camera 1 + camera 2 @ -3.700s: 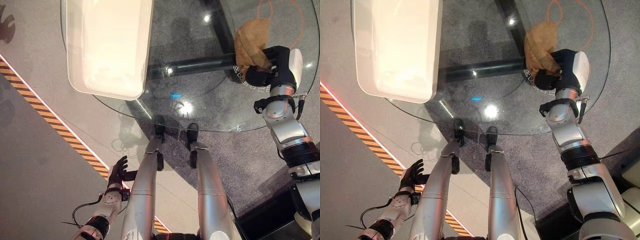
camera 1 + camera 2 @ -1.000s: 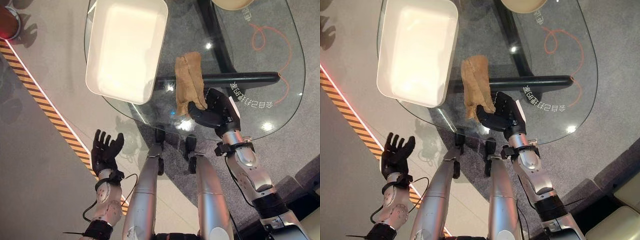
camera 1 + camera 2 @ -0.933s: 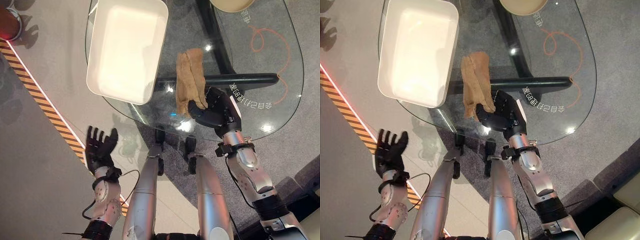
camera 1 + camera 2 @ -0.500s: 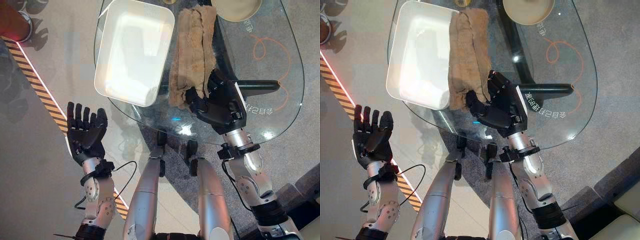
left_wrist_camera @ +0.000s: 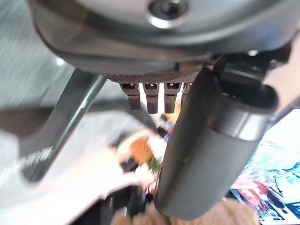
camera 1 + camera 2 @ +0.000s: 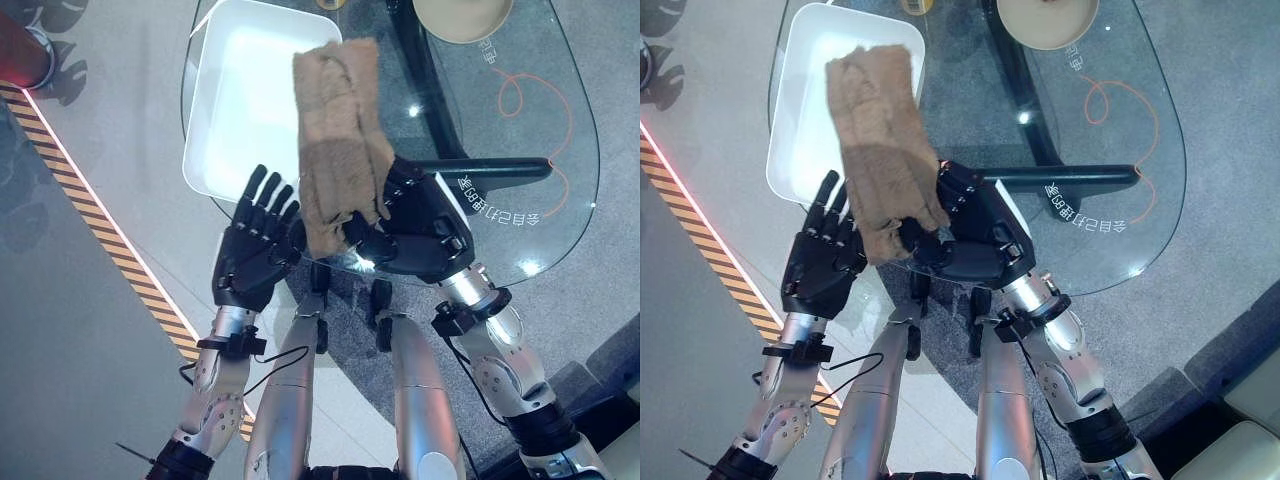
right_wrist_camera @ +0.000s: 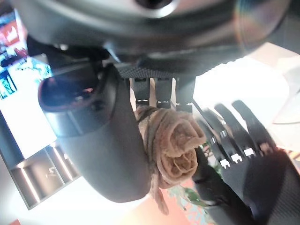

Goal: Wipe the table with a cloth and put it in the basket.

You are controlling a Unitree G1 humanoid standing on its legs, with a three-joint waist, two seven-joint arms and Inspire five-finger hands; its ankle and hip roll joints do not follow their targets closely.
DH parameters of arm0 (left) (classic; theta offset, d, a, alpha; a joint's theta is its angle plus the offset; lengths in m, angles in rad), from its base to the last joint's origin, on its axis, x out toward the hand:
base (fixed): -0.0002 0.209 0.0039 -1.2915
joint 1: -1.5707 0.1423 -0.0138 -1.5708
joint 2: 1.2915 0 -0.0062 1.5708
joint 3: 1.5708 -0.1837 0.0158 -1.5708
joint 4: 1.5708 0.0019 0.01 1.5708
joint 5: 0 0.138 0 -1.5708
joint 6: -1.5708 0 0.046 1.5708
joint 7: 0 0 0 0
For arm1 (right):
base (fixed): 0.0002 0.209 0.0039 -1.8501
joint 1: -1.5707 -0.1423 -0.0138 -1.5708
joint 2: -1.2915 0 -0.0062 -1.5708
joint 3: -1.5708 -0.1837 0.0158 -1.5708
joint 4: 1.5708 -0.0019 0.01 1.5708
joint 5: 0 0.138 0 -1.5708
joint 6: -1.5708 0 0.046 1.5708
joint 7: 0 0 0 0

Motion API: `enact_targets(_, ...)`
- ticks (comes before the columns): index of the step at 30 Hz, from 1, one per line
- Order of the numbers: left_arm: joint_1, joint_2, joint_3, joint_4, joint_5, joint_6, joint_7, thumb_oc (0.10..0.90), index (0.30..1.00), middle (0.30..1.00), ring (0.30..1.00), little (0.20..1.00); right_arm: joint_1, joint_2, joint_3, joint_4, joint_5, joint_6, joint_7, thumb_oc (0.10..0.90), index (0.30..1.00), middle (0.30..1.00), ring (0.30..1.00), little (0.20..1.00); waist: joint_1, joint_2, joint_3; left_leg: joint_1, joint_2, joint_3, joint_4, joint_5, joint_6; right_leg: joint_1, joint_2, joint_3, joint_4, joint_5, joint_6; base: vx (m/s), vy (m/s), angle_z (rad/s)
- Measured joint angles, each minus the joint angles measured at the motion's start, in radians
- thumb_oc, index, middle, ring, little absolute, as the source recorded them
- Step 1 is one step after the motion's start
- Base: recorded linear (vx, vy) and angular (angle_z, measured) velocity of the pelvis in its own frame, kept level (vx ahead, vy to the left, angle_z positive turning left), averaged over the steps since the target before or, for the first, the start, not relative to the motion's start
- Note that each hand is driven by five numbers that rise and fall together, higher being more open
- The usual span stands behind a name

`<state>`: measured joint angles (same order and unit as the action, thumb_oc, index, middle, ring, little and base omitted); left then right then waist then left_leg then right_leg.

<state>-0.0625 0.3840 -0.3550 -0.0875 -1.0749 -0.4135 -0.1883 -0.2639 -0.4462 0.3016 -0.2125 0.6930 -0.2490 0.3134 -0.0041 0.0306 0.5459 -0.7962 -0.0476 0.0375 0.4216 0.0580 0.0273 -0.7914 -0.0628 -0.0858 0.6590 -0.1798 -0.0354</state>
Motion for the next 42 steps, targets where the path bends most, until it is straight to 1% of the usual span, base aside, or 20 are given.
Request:
enact_targets(1, -0.002, 0.004, -0.007, 0.001, -0.041, 0.012, -0.03, 0.8, 0.9, 0.9, 0.9, 0.9, 0.0, -0.004, 0.003, 0.0, 0.0, 0.0, 0.0, 0.1, 0.3, 0.3, 0.3, 0.2, 0.0, -0.006, 0.0, 0.004, 0.001, 0.006, -0.001, -0.001, 0.002, 0.0, 0.001, 0.008, 0.001, 0.001, 0.001, 0.0, 0.004, -0.12)
enact_targets(3, -0.004, 0.019, -0.023, 0.001, -0.082, 0.021, -0.054, 0.8, 0.9, 0.9, 0.9, 0.9, 0.0, -0.012, 0.004, 0.0, -0.001, 0.0, 0.0, 0.1, 0.3, 0.3, 0.3, 0.2, -0.003, -0.006, 0.0, 0.006, 0.001, 0.007, 0.0, -0.002, 0.003, 0.002, 0.001, 0.011, 0.001, 0.002, 0.003, 0.0, 0.0, -0.07)
enact_targets(5, -0.007, 0.029, -0.029, 0.002, -0.13, 0.048, -0.088, 0.8, 0.9, 0.9, 0.9, 0.9, 0.0, -0.029, 0.004, 0.0, -0.013, -0.001, -0.002, 0.1, 0.3, 0.3, 0.3, 0.2, -0.004, -0.006, 0.0, 0.006, 0.001, 0.008, 0.001, -0.003, 0.003, 0.003, 0.0, 0.012, 0.0, 0.003, 0.005, 0.0, 0.0, 0.0)
enact_targets(10, 0.003, 0.056, -0.027, 0.009, -0.195, 0.076, -0.112, 0.8, 0.9, 0.9, 0.9, 0.9, -0.001, -0.054, 0.013, 0.01, -0.05, -0.004, -0.012, 0.1, 0.3, 0.3, 0.3, 0.2, -0.004, -0.01, 0.0, 0.013, 0.003, 0.008, 0.015, -0.008, 0.006, 0.016, -0.003, 0.013, -0.004, -0.004, 0.008, 0.01, 0.001, 0.0)
enact_targets(13, 0.017, 0.076, -0.027, 0.01, -0.229, 0.081, -0.129, 0.8, 0.9, 0.9, 0.9, 0.9, 0.005, -0.076, 0.015, 0.009, -0.097, -0.004, -0.019, 0.1, 0.3, 0.3, 0.3, 0.2, -0.005, -0.017, -0.001, 0.015, 0.004, 0.01, 0.016, -0.016, 0.007, 0.02, 0.0, 0.017, -0.002, -0.004, 0.009, 0.05, 0.01, -0.02)
enact_targets(16, 0.023, 0.076, -0.027, 0.01, -0.285, 0.09, -0.158, 0.8, 0.9, 0.9, 0.9, 0.9, 0.006, -0.09, 0.02, 0.009, -0.185, -0.004, -0.053, 0.1, 0.3, 0.3, 0.3, 0.2, -0.005, -0.018, 0.0, 0.014, 0.002, 0.012, 0.016, -0.016, 0.007, 0.02, 0.001, 0.018, -0.004, 0.0, 0.007, 0.0, 0.0, 0.0)
enact_targets(17, 0.022, 0.078, -0.026, 0.01, -0.303, 0.095, -0.169, 0.8, 0.9, 0.9, 0.9, 0.9, 0.005, -0.112, 0.021, 0.01, -0.22, -0.005, -0.081, 0.1, 0.3, 0.3, 0.3, 0.2, -0.002, -0.019, 0.0, 0.013, 0.001, 0.012, 0.016, -0.016, 0.007, 0.02, -0.001, 0.018, -0.005, -0.001, 0.007, 0.0, 0.0, 0.0)
enact_targets(19, 0.023, 0.1, -0.023, 0.009, -0.32, 0.1, -0.188, 0.8, 0.9, 0.9, 0.9, 0.9, 0.008, -0.155, 0.02, 0.028, -0.224, -0.007, -0.111, 0.1, 0.3, 0.3, 0.3, 0.2, 0.002, -0.021, 0.0, 0.013, 0.0, 0.011, 0.013, -0.016, 0.007, 0.02, -0.001, 0.016, -0.008, -0.001, 0.007, 0.0, 0.0, 0.0)
enact_targets(21, 0.028, 0.117, -0.014, 0.009, -0.326, 0.101, -0.197, 0.8, 0.9, 0.9, 0.9, 0.9, 0.025, -0.162, 0.003, 0.048, -0.218, -0.017, -0.143, 0.1, 0.3, 0.3, 0.3, 0.2, 0.001, -0.024, 0.0, 0.012, 0.0, 0.011, 0.011, -0.017, 0.008, 0.021, -0.001, 0.016, -0.013, -0.001, 0.007, 0.0, 0.0, 0.0)
enact_targets(25, 0.028, 0.112, -0.009, 0.009, -0.328, 0.102, -0.197, 0.8, 0.9, 0.9, 0.9, 0.9, 0.053, -0.143, -0.018, 0.058, -0.179, -0.042, -0.19, 0.1, 0.3, 0.3, 0.3, 0.2, -0.005, -0.024, 0.0, 0.011, 0.0, 0.02, 0.017, -0.023, 0.018, 0.021, 0.0, 0.024, -0.016, 0.003, 0.018, 0.0, 0.015, -0.04)
enact_targets(27, 0.027, 0.108, -0.005, 0.009, -0.328, 0.107, -0.197, 0.8, 0.9, 0.9, 0.9, 0.9, 0.062, -0.12, -0.027, 0.058, -0.161, -0.074, -0.201, 0.1, 0.3, 0.3, 0.3, 0.2, -0.009, -0.024, 0.0, 0.012, 0.0, 0.026, 0.018, -0.016, 0.018, 0.02, 0.001, 0.031, -0.015, 0.007, 0.023, 0.0, 0.001, -0.06)
enact_targets(29, 0.031, 0.093, 0.014, 0.01, -0.328, 0.121, -0.197, 0.8, 0.9, 0.9, 0.9, 0.9, 0.061, -0.091, -0.035, 0.059, -0.12, -0.102, -0.211, 0.1, 0.3, 0.3, 0.3, 0.2, -0.02, -0.026, 0.001, 0.015, 0.0, 0.032, 0.023, -0.031, 0.022, 0.022, 0.001, 0.037, -0.017, 0.001, 0.024, 0.0, 0.0, -0.05)
enact_targets(30, 0.033, 0.092, 0.016, 0.01, -0.327, 0.122, -0.198, 0.8, 0.9, 0.9, 0.9, 0.9, 0.061, -0.084, -0.037, 0.059, -0.106, -0.112, -0.212, 0.1, 0.3, 0.3, 0.3, 0.2, -0.021, -0.026, 0.001, 0.014, 0.001, 0.032, 0.018, -0.023, 0.019, 0.021, 0.002, 0.038, -0.013, 0.003, 0.029, 0.0, 0.003, -0.03)
enact_targets(31, 0.034, 0.093, 0.019, 0.009, -0.327, 0.123, -0.198, 0.8, 0.9, 0.9, 0.9, 0.9, 0.061, -0.069, -0.043, 0.06, -0.086, -0.129, -0.213, 0.1, 0.3, 0.3, 0.3, 0.2, -0.025, -0.026, 0.001, 0.015, 0.0, 0.033, 0.022, -0.032, 0.022, 0.023, 0.001, 0.039, -0.016, 0.0, 0.025, -0.06, 0.002, -0.02)
enact_targets(32, 0.031, 0.092, 0.02, 0.01, -0.327, 0.124, -0.198, 0.8, 0.9, 0.9, 0.9, 0.9, 0.063, -0.042, -0.058, 0.059, -0.062, -0.154, -0.217, 0.1, 0.3, 0.3, 0.3, 0.2, -0.027, -0.027, 0.001, 0.014, 0.0, 0.036, 0.016, -0.021, 0.017, 0.017, 0.0, 0.039, -0.011, 0.004, 0.029, -0.07, 0.007, -0.02)
enact_targets(33, 0.032, 0.089, 0.025, 0.011, -0.327, 0.124, -0.198, 0.8, 0.9, 0.9, 0.9, 0.9, 0.061, -0.019, -0.067, 0.059, -0.051, -0.168, -0.229, 0.1, 0.3, 0.3, 0.3, 0.2, -0.028, -0.027, 0.001, 0.012, 0.0, 0.036, 0.016, -0.025, 0.014, 0.016, 0.0, 0.042, -0.013, 0.003, 0.029, -0.07, 0.008, -0.03)
enact_targets(34, 0.035, 0.084, 0.029, 0.012, -0.327, 0.126, -0.197, 0.8, 0.9, 0.9, 0.9, 0.9, 0.061, -0.001, -0.075, 0.059, -0.042, -0.177, -0.237, 0.1, 0.3, 0.3, 0.3, 0.2, -0.031, -0.027, 0.001, 0.014, 0.0, 0.036, 0.024, -0.031, 0.021, 0.018, 0.0, 0.042, -0.015, -0.001, 0.024, 0.0, 0.0, 0.0)
enact_targets(36, 0.045, 0.072, 0.036, 0.013, -0.327, 0.128, -0.198, 0.8, 0.9, 0.9, 0.9, 0.9, 0.071, 0.017, -0.095, 0.059, -0.031, -0.182, -0.251, 0.1, 0.3, 0.3, 0.3, 0.2, -0.03, -0.028, -0.001, 0.024, 0.0, 0.038, 0.017, -0.034, 0.022, 0.028, -0.002, 0.045, -0.017, -0.004, 0.021, 0.07, 0.015, -0.03)
enact_targets(39, 0.06, 0.055, 0.043, 0.011, -0.325, 0.128, -0.198, 0.8, 0.9, 0.9, 0.9, 0.9, 0.084, 0.017, -0.102, 0.058, -0.031, -0.18, -0.252, 0.1, 0.3, 0.3, 0.3, 0.2, -0.03, -0.028, -0.001, 0.03, 0.0, 0.039, 0.012, -0.036, 0.022, 0.031, 0.001, 0.047, -0.018, -0.004, 0.021, 0.02, 0.003, -0.02)
enact_targets(42, 0.058, 0.054, 0.042, 0.011, -0.311, 0.129, -0.198, 0.8, 0.9, 0.9, 0.9, 0.9, 0.088, 0.015, -0.087, 0.058, -0.036, -0.152, -0.25, 0.1, 0.3, 0.3, 0.3, 0.2, -0.028, -0.028, -0.001, 0.03, 0.0, 0.038, 0.007, -0.036, 0.021, 0.029, 0.001, 0.046, -0.019, -0.004, 0.02, 0.0, 0.0, 0.0)
